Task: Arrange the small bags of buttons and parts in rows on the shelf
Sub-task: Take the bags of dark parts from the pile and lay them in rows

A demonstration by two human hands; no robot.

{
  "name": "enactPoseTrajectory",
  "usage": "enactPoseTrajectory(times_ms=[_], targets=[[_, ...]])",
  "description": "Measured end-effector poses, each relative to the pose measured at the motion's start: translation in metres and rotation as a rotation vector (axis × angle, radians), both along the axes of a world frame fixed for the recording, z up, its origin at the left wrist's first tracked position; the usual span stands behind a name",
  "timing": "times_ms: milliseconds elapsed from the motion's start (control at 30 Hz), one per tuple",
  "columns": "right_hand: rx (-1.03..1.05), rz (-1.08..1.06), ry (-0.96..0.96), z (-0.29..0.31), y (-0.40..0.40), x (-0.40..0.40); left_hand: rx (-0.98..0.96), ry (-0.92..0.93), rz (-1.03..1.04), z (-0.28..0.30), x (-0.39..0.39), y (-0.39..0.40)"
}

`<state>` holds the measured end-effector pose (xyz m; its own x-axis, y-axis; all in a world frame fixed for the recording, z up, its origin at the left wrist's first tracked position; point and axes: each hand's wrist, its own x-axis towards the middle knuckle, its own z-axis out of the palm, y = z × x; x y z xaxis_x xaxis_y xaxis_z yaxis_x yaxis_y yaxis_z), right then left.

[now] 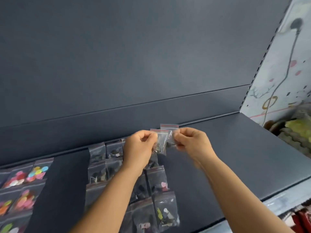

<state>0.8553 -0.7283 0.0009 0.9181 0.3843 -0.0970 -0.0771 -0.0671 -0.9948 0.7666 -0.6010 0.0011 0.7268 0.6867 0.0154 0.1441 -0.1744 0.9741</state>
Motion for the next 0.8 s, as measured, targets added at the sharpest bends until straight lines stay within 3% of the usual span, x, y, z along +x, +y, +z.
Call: enactPoseTrajectory(times_ms=[200,333,567,700,800], targets=[[-0.197,0.037,-0.079,-0.015,-0.011,0.061,0.075,0.111,0.165,-0.010,0.037,0.002],[-0.350,0.073,-0.149,-0.027,-0.005,0.080,0.159,0.227,0.153,-0.019,0.061,-0.006],[-0.509,0.155,-0.302,-0.036,0.000,0.091,0.441,0.393,0.136,-0.027,0.079,-0.010],[-0.636,0.228,-0.528,-0.036,-0.006,0.092,0.708,0.461,0.122,-0.027,0.072,-0.011],[-0.624,0.304,-0.709,-0.035,-0.010,0.086,0.883,0.423,-0.033,-0.032,0.063,-0.016]])
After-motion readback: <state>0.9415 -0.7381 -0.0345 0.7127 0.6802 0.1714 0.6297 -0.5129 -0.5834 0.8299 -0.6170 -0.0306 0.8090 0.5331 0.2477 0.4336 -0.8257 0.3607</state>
